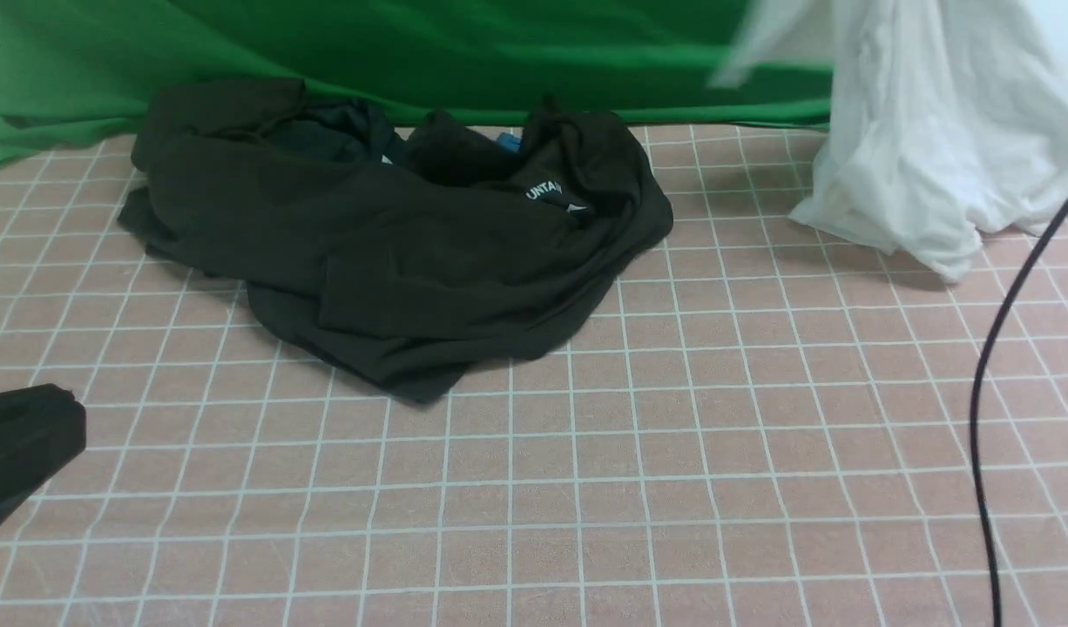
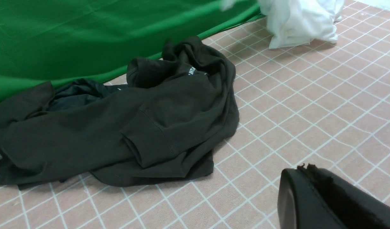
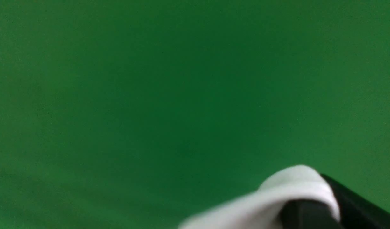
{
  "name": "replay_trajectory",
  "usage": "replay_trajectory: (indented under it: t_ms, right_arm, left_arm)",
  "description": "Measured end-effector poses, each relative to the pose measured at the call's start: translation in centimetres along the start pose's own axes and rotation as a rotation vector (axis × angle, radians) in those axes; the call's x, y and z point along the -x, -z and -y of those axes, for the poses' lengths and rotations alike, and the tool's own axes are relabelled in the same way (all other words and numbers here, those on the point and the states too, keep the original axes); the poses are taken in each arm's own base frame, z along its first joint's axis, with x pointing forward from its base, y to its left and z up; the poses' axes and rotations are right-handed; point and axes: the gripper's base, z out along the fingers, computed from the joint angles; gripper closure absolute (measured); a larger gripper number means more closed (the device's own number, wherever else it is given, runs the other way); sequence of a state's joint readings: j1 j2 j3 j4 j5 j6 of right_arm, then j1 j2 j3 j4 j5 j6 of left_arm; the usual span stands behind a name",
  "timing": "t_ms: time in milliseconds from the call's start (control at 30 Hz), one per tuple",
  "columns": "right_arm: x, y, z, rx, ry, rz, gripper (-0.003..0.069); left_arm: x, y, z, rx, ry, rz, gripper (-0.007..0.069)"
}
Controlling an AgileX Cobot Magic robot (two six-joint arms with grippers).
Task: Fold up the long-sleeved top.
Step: Spread the long sleeves with your arms and place them on the tabletop
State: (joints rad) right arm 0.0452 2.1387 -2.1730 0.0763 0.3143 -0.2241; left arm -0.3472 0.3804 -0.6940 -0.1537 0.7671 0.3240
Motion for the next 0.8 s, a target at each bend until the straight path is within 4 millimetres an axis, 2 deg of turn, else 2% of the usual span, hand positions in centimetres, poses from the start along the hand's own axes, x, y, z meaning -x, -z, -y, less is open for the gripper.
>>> replay_trajectory:
  t_ms: [67, 200, 267, 300, 333, 367, 433, 500, 533, 600, 633, 667, 700, 733, 800]
  right_arm:
    - [0.0, 0.0, 0.7, -0.013, -0.021, 0.0, 0.0617]
    - [-1.7, -0.7, 1.3, -0.014, -0.031, -0.077, 0.061]
    - [-2.9, -1.1, 1.3, -0.006, -0.03, -0.148, 0.0579]
    - [-4.5, -1.5, 1.4, 0.003, -0.02, -0.246, 0.0485]
    - [-4.6, -1.5, 1.4, 0.004, -0.017, -0.256, 0.0485]
    - [-5.8, -1.6, 1.4, 0.01, -0.004, -0.338, 0.0345]
    - [-6.8, -1.5, 1.4, 0.009, 0.003, -0.433, 0.0158]
    - [-7.4, -1.1, 1.5, 0.006, 0.013, -0.515, 0.0037]
    - [-7.4, -0.6, 1.4, 0.011, 0.022, -0.557, 0.0006]
    - [-6.9, 0.3, 0.9, 0.033, 0.053, -0.609, 0.0009]
    - [-6.2, 1.2, 0.1, 0.068, 0.086, -0.649, 0.0043]
    - [-6.3, 1.3, -0.1, 0.075, 0.094, -0.658, 0.0043]
    - [-5.1, 2.5, -1.9, 0.147, 0.138, -0.678, 0.0091]
    - [-4.6, 3.1, -3.1, 0.2, 0.151, -0.694, 0.0109]
    - [-3.4, 4.7, -6.9, 0.332, 0.191, -0.709, 0.0129]
  left_arm:
    - [0.0, 0.0, 0.0, 0.001, 0.0, 0.002, 0.0603]
    - [0.1, 0.0, 0.0, 0.003, 0.0, 0.01, 0.0603]
    - [0.1, 0.0, 0.0, 0.004, 0.0, 0.013, 0.0603]
    - [0.1, 0.0, 0.0, 0.005, 0.0, 0.014, 0.0603]
    - [0.1, 0.0, 0.0, 0.005, 0.0, 0.013, 0.0603]
    - [0.1, 0.0, 0.0, 0.004, 0.0, 0.012, 0.0603]
    - [0.1, -0.2, -0.1, 0.001, 0.001, 0.0, 0.0603]
    - [0.0, -0.6, -0.1, -0.005, 0.003, -0.025, 0.0603]
    - [0.0, -0.9, -0.1, -0.011, 0.004, -0.047, 0.0603]
    - [-0.2, -1.3, -0.1, -0.018, 0.004, -0.081, 0.0603]
    - [-0.3, -1.6, -0.2, -0.02, -0.001, -0.109, 0.0603]
    - [-0.3, -1.7, -0.2, -0.022, 0.0, -0.117, 0.0603]
    - [-0.4, -2.0, -0.2, -0.022, -0.005, -0.141, 0.0603]
    - [-0.4, -2.2, -0.2, -0.024, -0.006, -0.153, 0.0603]
    - [-0.5, -2.5, -0.3, -0.025, -0.007, -0.165, 0.0603]
